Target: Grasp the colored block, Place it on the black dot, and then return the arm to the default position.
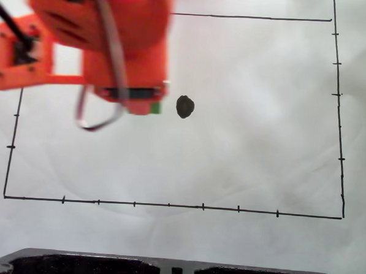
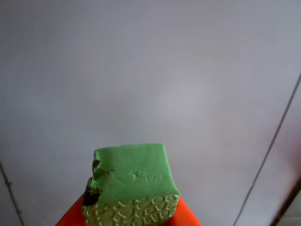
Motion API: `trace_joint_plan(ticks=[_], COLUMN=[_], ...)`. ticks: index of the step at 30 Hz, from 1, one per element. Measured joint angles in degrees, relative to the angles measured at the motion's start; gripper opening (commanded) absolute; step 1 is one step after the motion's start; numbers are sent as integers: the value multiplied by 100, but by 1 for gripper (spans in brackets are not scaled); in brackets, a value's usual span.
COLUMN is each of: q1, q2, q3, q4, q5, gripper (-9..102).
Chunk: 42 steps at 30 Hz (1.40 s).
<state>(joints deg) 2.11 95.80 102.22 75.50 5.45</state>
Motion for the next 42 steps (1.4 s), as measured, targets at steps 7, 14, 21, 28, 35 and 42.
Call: trace_joint_plan(ticks=[7,14,21,28,35,42], q1=[-536,-598,-483,-510,-782,-791], q2=[0,0,-264,-598,-712,-712], q3=[202,554,598,686,686,729], q4=[-53,-387,-677,-888,-932,-923], q5=[422,510,413,413,413,413], gripper=[1,2,3,3,18,25])
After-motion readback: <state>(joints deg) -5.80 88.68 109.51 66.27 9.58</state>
